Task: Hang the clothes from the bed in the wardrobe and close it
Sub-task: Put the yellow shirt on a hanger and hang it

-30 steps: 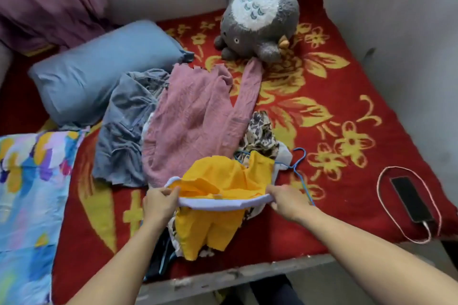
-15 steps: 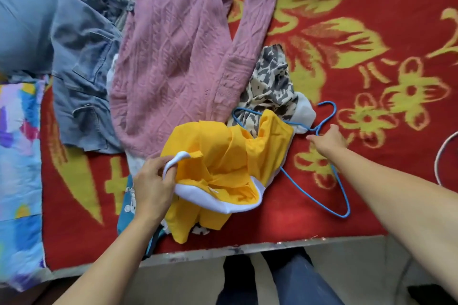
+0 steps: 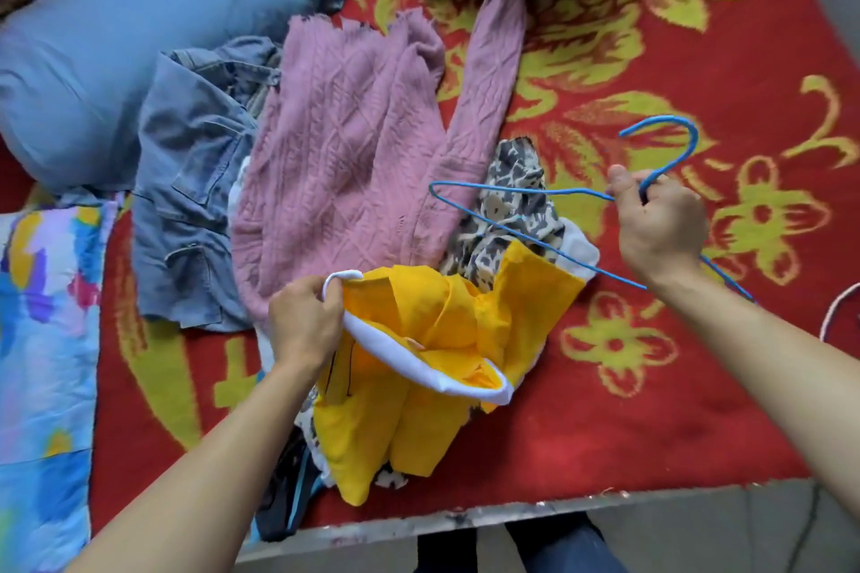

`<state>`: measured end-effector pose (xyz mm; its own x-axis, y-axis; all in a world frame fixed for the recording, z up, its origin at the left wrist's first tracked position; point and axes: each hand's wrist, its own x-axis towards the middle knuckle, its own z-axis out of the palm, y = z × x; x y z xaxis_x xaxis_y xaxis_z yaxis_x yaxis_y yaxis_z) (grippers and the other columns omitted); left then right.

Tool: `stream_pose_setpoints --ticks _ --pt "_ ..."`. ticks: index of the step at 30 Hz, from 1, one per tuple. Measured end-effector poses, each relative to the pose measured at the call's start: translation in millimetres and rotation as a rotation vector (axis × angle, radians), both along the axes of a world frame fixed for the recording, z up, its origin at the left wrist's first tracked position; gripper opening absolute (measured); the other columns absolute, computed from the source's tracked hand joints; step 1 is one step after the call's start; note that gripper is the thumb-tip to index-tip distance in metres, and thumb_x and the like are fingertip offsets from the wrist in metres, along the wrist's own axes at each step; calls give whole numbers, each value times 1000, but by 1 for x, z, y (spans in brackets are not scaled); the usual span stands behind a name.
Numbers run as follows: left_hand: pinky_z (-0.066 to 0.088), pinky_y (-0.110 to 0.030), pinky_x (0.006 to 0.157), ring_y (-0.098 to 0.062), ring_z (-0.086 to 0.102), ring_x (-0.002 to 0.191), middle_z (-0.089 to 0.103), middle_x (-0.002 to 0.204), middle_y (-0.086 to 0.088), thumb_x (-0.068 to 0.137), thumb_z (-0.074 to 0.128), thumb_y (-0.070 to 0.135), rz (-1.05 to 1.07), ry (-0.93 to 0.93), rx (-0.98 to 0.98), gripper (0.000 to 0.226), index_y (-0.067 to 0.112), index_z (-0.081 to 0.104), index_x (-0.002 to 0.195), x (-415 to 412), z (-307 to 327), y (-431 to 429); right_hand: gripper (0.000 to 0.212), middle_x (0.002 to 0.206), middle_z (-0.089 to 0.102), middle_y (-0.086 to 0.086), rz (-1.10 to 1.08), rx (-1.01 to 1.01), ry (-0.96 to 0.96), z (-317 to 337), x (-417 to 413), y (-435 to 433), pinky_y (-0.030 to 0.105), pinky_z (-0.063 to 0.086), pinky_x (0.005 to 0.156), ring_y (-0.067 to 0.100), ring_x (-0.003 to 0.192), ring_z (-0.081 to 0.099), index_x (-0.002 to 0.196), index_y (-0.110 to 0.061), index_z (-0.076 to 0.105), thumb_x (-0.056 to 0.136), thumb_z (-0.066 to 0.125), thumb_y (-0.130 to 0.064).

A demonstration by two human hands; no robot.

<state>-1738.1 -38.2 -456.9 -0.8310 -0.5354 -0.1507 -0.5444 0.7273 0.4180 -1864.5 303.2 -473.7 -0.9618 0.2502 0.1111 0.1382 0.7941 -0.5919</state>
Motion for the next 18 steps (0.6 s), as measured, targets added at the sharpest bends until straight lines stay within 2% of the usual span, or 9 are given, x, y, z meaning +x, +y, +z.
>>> stream_pose_setpoints --ticks 3,6,8,11,15,18 --pt "38 -34 59 -36 60 71 63 65 -17 76 42 37 46 53 7 40 9 72 74 -18 7 -9 51 67 66 13 107 -102 102 41 6 -13 40 40 60 35 70 62 79 -12 71 93 45 -54" --pt "45 -36 67 -36 63 82 70 78 -17 76 44 38 42 60 -14 40 15 76 85 -27 8 -15 47 54 55 2 281 -52 -4 58 32 -39 40 41 55 32 63 59 62 -25 59 87 42 -61" --pt "46 -36 68 -36 63 84 70 80 -17 81 49 35 28 55 -17 33 16 76 86 -26 4 -17 52 50 50 -4 331 -22 -54 54 52 -56 38 41 54 30 61 59 63 -24 58 83 38 -67" --pt "47 -37 66 -37 63 81 70 78 -17 83 50 37 -23 63 -28 34 15 75 84 -20 -4 -22 62 53 58 3 328 -47 -72 44 69 -73 44 46 56 30 61 61 68 -16 67 82 37 -68" --pt "37 -35 59 -38 61 74 67 73 -18 83 47 40 -71 84 -43 39 10 72 75 -12 -10 -40 49 61 65 6 260 -149 13 49 74 -72 41 46 61 28 63 63 69 -15 69 89 47 -54" --pt "34 -35 59 -38 60 75 66 73 -18 85 49 38 -64 69 -41 37 11 72 74 -8 -15 -50 54 61 64 9 277 -115 -20 53 77 -77 43 46 61 29 62 61 66 -13 67 88 44 -57"
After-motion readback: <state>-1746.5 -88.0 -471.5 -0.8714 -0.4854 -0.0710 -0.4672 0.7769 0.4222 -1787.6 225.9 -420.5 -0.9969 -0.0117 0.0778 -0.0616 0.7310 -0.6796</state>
